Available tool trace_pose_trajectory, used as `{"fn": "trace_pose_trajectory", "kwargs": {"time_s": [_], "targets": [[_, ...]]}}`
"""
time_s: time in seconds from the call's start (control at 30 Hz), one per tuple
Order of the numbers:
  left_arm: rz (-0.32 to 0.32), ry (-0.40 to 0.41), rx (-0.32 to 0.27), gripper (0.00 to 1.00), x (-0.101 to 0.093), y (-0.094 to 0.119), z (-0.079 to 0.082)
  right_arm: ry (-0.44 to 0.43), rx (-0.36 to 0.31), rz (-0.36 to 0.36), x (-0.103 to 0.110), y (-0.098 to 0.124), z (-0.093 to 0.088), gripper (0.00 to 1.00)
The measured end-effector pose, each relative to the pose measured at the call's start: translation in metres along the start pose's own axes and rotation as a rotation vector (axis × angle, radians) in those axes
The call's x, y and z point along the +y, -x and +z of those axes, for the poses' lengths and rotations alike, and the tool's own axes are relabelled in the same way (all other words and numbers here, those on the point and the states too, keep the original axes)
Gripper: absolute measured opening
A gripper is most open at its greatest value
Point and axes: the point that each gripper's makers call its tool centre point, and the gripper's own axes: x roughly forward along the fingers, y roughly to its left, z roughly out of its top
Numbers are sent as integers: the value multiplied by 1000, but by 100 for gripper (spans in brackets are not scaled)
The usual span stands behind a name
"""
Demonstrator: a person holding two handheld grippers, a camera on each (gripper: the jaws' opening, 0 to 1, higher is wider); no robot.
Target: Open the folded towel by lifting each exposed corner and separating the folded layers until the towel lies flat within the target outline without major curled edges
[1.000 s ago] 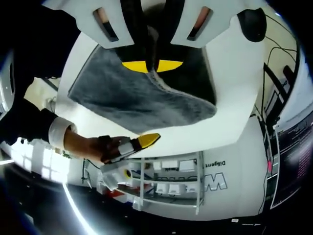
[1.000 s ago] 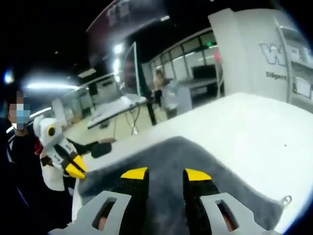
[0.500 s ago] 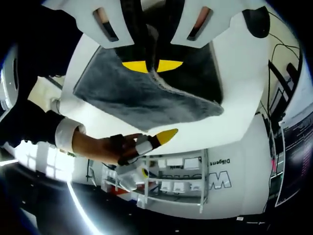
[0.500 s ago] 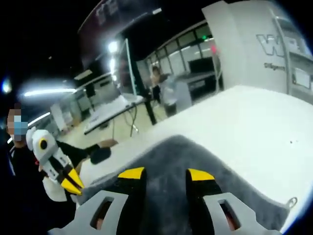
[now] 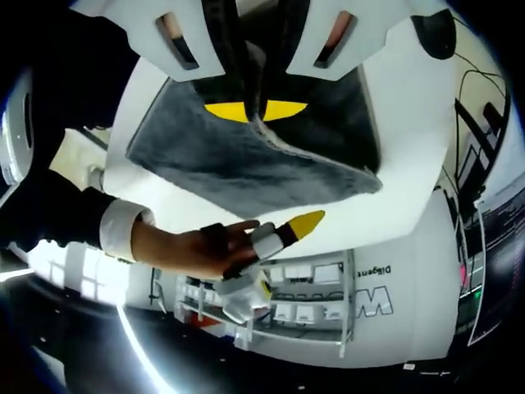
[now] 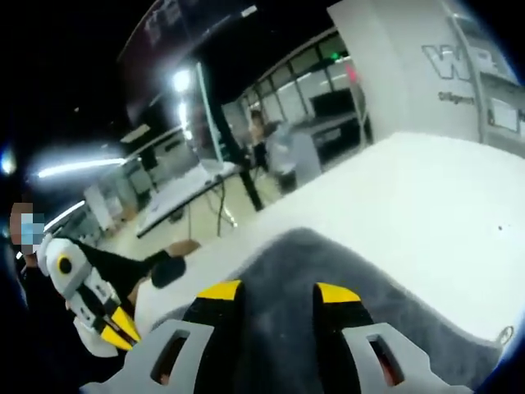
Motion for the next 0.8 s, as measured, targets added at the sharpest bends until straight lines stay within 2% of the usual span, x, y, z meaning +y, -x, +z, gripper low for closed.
{"fn": "trace_pose_trajectory", "kwargs": {"time_s": [0.33, 0.8], "targets": [[-30, -12, 7, 4, -11, -7, -1, -46, -3, 7, 1, -12, 5, 33], [-90, -24, 27, 4, -27, -23, 1, -93, 8, 27, 6, -27, 1, 35]]}}
